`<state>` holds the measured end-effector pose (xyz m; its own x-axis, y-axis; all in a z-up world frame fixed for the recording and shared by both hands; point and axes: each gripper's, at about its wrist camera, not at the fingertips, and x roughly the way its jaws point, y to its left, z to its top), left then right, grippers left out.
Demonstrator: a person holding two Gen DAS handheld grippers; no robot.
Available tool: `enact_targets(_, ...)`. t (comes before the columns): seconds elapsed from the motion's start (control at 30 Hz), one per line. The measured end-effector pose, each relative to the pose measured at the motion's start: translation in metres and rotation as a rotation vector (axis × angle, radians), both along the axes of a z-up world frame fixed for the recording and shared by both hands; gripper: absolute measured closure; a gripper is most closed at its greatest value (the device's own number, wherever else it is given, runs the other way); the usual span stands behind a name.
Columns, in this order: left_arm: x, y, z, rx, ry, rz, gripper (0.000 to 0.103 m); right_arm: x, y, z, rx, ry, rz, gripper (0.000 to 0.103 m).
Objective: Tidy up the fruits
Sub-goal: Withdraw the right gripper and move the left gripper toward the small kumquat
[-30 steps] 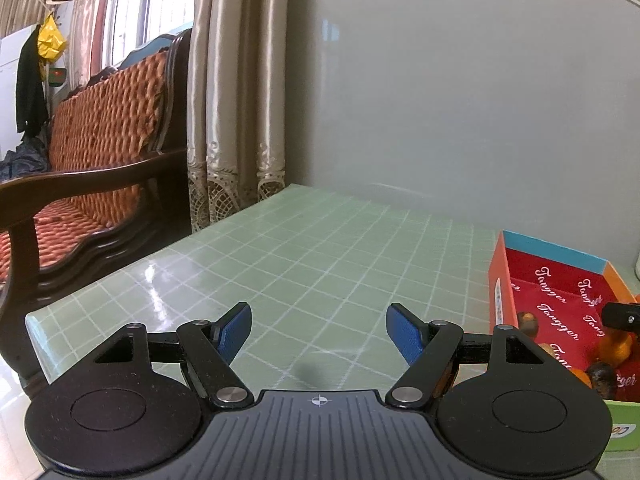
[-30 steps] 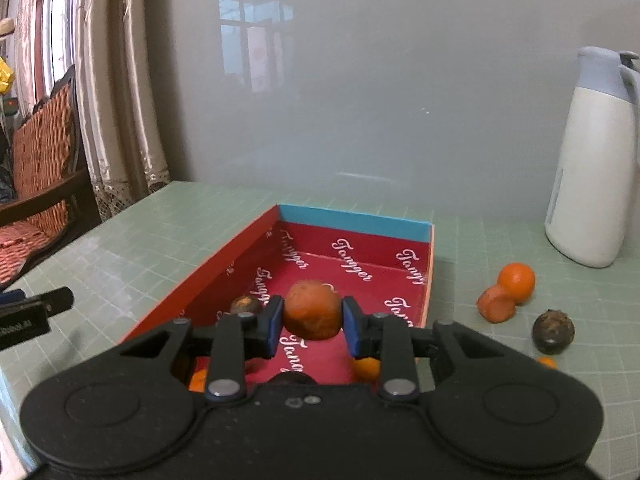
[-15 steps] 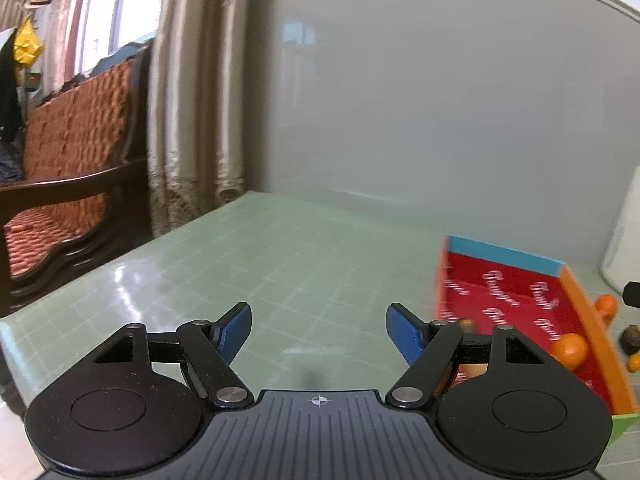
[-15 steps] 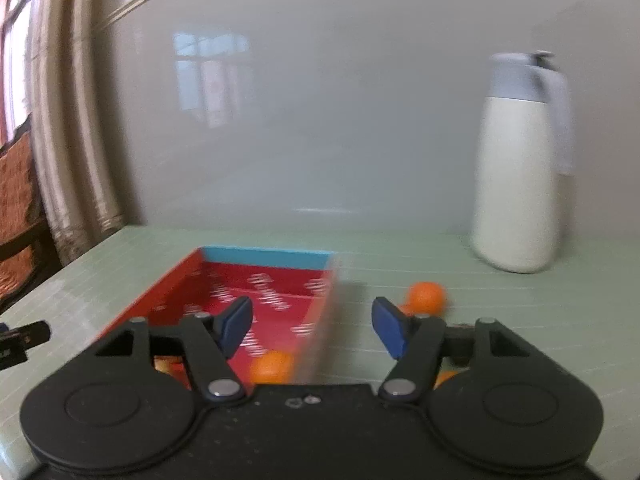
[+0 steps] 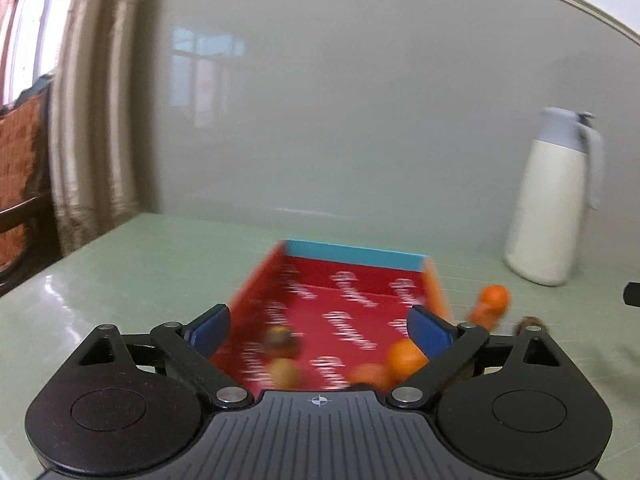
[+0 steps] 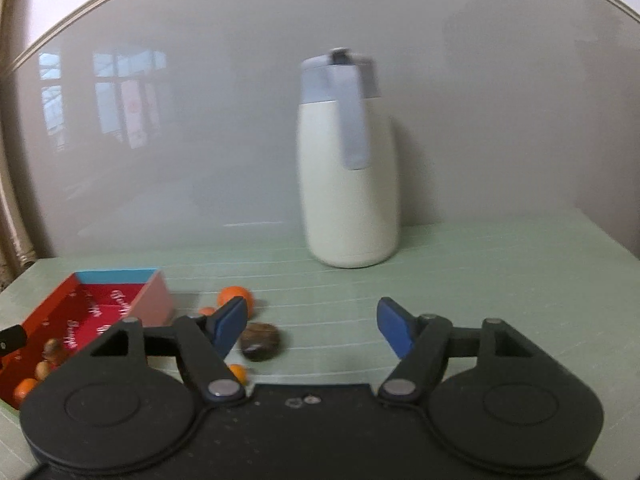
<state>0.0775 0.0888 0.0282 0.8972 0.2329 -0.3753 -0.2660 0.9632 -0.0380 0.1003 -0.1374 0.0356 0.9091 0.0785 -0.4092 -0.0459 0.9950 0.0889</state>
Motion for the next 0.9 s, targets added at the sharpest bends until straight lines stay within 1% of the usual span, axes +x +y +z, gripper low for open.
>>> enact_targets(0.07,0.004,-0.017,0.001,0.01,-0.009,-0.035,0.009,-0.003,-0.014,-0.001,-0.005,0.0,-0.024,0.032)
enact_targets(0.23,0.015,-0.058,0.001,0.033,0.005,-0.114,0.009,-0.005,-0.051,-0.005,-0.003,0.007,-0.094,0.032)
enact_targets(0.43,0.024,-0.089,-0.002,0.035,0.017,-0.176,0.009,-0.009,-0.091,-0.008,0.013,0.013,-0.174,0.032)
enact_targets(0.63,0.033,-0.116,-0.009,0.037,0.044,-0.226,0.009,-0.013,-0.116,-0.013,0.013,0.026,-0.214,0.032)
enact_targets(0.73,0.04,-0.128,-0.013,0.047,0.057,-0.246,0.008,-0.014,-0.121,-0.014,0.016,0.025,-0.235,0.032)
enact_targets(0.9,0.049,-0.139,-0.018,0.053,0.074,-0.267,0.007,-0.013,-0.132,-0.02,0.013,0.036,-0.252,0.032)
